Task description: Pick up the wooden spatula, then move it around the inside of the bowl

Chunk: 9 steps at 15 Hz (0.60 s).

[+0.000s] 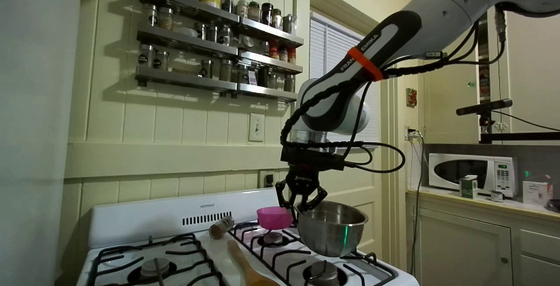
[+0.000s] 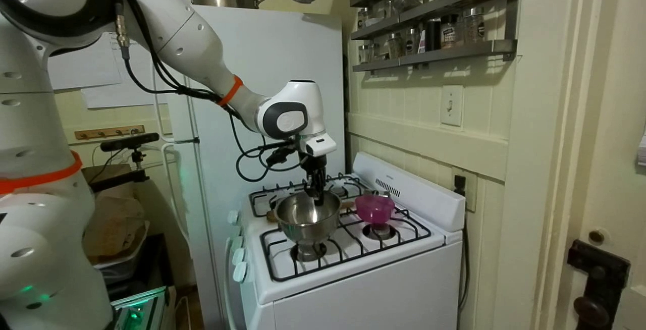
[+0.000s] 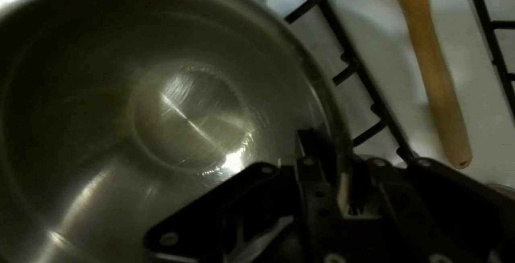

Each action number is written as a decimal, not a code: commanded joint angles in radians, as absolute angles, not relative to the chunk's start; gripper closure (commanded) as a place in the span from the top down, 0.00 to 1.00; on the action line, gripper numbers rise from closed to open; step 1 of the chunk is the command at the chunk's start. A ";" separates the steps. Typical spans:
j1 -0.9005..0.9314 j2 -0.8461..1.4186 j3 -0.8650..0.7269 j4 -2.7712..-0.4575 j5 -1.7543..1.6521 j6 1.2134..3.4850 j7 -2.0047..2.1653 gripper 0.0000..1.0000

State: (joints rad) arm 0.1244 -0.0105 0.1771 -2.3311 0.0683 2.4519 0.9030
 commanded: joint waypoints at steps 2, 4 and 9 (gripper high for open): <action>0.151 0.042 0.177 -2.289 0.064 2.475 0.870 0.02; 0.159 0.051 0.178 -2.279 0.074 2.467 0.851 0.02; 0.175 0.072 0.177 -2.266 0.077 2.448 0.825 0.57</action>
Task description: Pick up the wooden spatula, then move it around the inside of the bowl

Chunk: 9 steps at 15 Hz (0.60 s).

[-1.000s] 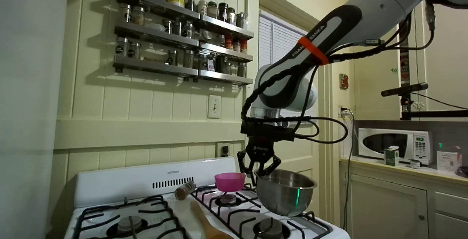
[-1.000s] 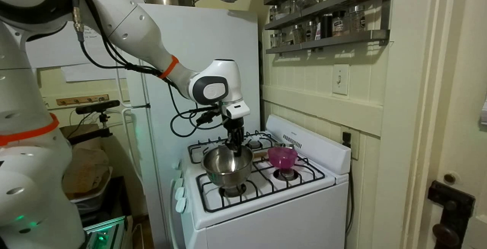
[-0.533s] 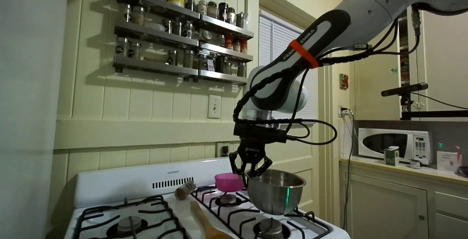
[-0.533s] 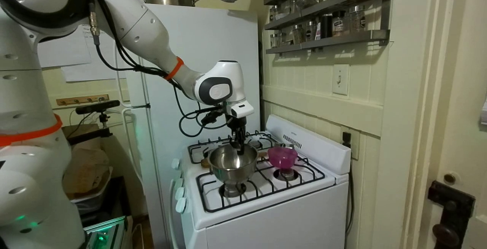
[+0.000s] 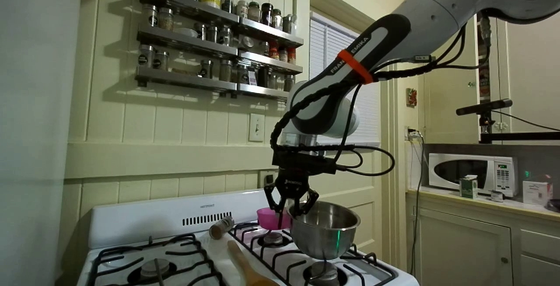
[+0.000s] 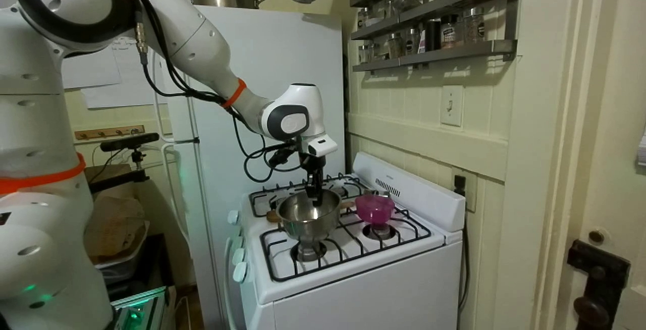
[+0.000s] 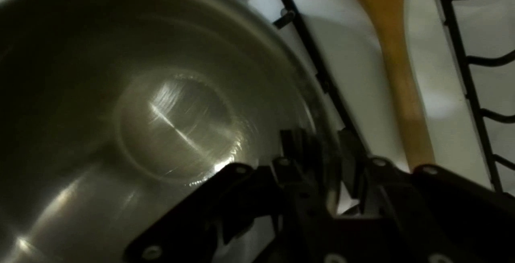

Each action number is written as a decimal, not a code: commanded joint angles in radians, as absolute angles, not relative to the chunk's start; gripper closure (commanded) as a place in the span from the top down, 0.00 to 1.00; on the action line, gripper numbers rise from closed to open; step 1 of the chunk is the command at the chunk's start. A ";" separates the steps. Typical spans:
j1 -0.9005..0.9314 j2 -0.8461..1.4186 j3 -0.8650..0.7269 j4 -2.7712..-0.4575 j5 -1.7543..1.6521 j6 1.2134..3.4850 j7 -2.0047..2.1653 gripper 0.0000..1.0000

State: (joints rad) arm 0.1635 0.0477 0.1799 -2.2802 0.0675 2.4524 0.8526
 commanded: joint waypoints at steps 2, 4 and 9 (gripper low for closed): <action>0.179 0.074 0.175 -2.265 0.066 2.440 0.828 0.72; 0.182 0.060 0.173 -2.266 0.051 2.428 0.842 0.85; 0.180 -0.040 0.175 -2.269 0.038 2.391 0.853 1.00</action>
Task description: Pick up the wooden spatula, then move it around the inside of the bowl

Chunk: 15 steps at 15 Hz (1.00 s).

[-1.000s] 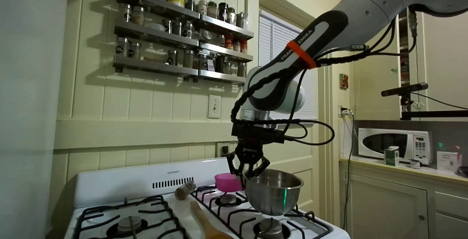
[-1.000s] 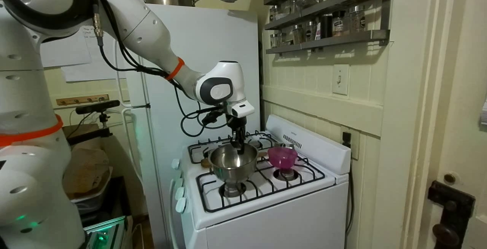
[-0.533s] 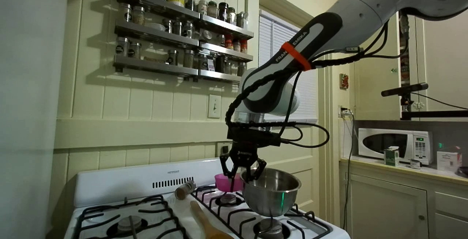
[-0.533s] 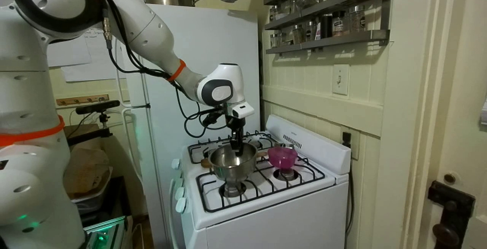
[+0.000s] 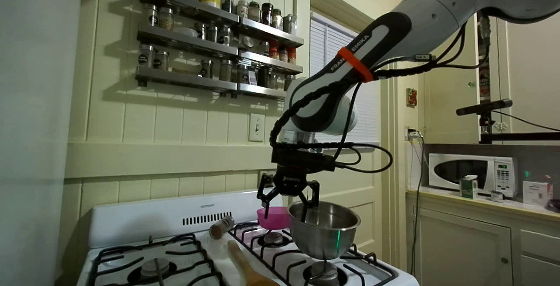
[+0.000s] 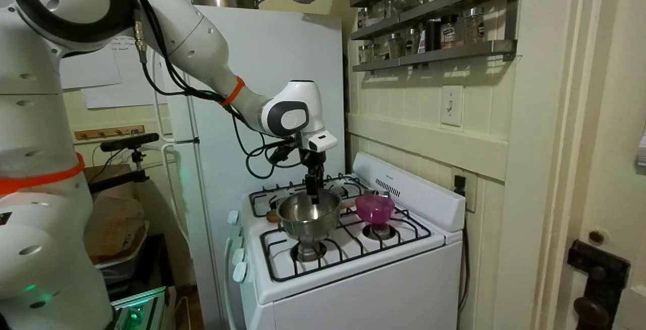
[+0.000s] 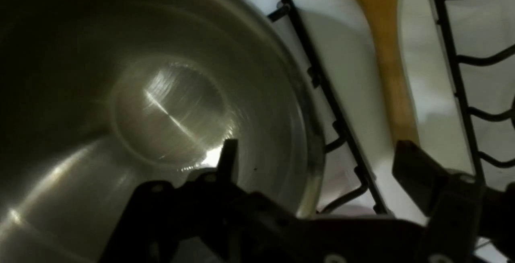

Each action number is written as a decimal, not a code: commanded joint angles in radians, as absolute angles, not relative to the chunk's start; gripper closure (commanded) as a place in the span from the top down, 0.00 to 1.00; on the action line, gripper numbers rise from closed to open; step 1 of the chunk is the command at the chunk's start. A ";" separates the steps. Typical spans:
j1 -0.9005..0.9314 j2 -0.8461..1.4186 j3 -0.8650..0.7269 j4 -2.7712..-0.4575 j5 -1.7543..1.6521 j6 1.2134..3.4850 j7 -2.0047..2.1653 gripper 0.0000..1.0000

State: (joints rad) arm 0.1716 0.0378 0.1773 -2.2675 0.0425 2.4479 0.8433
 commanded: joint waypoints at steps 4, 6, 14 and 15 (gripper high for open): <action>0.191 -0.163 0.198 -2.257 0.144 2.244 0.754 1.00; 0.207 -0.249 0.216 -2.270 0.159 2.147 0.711 1.00; 0.221 -0.475 0.288 -2.243 0.135 1.770 0.569 1.00; 0.217 -0.493 0.294 -2.244 0.136 1.771 0.570 1.00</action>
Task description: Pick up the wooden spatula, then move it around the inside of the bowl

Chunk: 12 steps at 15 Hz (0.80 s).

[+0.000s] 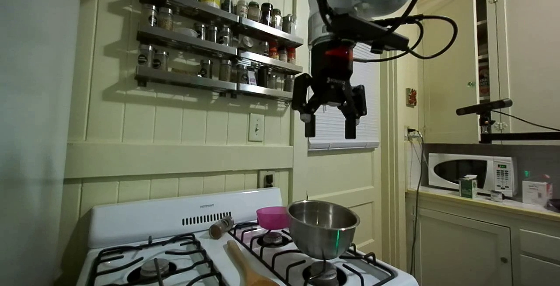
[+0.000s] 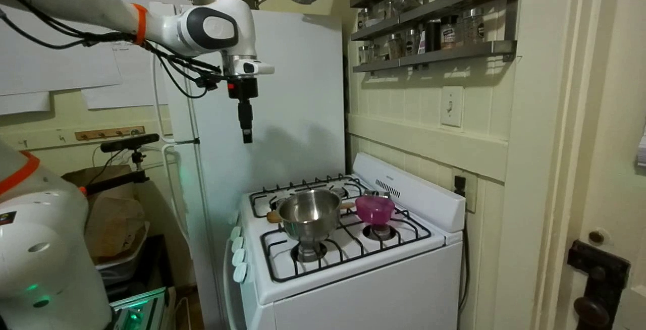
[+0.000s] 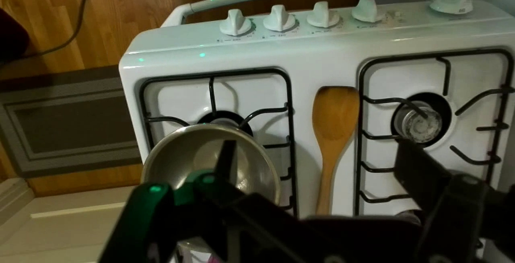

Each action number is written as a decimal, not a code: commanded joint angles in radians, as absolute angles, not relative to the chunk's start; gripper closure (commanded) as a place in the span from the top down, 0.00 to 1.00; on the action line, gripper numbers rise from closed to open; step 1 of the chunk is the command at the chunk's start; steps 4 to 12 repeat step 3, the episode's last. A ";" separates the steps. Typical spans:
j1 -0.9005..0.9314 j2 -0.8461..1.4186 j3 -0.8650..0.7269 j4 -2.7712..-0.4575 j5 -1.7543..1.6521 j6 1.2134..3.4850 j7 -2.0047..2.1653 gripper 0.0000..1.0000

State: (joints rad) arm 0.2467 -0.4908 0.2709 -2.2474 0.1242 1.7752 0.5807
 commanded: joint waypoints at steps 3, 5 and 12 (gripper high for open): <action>0.211 -0.473 0.296 -2.247 0.134 1.777 0.572 1.00; 0.211 -0.473 0.296 -2.247 0.134 1.777 0.572 1.00; 0.211 -0.473 0.296 -2.247 0.134 1.777 0.572 1.00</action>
